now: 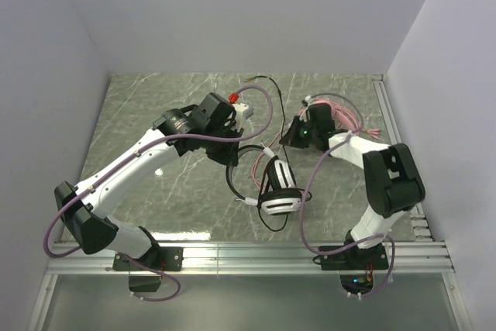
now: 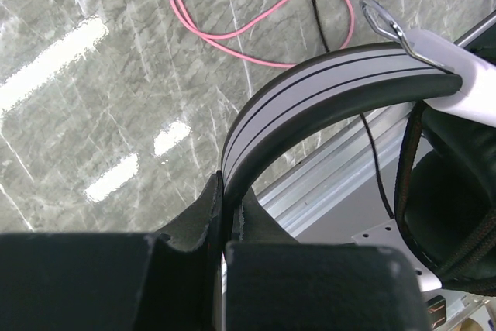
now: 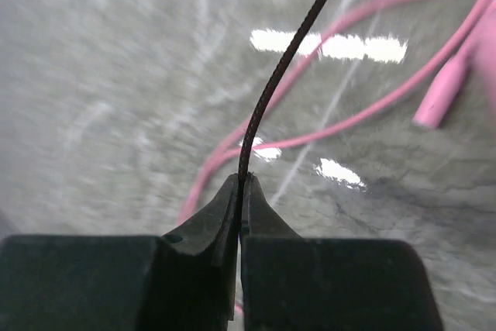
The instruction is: Wrap the headphones
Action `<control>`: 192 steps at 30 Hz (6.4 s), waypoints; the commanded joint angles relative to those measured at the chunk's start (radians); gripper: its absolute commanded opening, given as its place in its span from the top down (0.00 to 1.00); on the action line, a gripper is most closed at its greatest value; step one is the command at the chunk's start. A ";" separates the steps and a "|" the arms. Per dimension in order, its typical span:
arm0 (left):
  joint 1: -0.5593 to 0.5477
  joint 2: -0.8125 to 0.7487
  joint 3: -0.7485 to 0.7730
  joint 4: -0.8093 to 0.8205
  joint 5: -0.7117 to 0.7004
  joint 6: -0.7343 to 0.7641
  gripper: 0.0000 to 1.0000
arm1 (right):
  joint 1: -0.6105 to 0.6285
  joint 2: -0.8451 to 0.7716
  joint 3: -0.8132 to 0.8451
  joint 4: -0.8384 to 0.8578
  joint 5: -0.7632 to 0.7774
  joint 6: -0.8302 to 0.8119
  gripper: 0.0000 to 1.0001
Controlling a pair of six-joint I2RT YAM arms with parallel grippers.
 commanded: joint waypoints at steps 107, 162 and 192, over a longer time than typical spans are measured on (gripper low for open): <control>0.354 0.379 0.522 0.289 -0.377 -0.539 1.00 | 0.108 -0.974 -0.184 0.023 -0.234 0.348 1.00; 0.267 -0.272 -0.092 0.598 0.128 -0.328 1.00 | 0.138 -0.368 -0.393 0.993 0.159 0.883 0.78; 0.268 -0.109 0.104 0.395 0.024 -0.354 1.00 | 0.186 -0.167 -0.425 1.336 0.067 1.176 0.53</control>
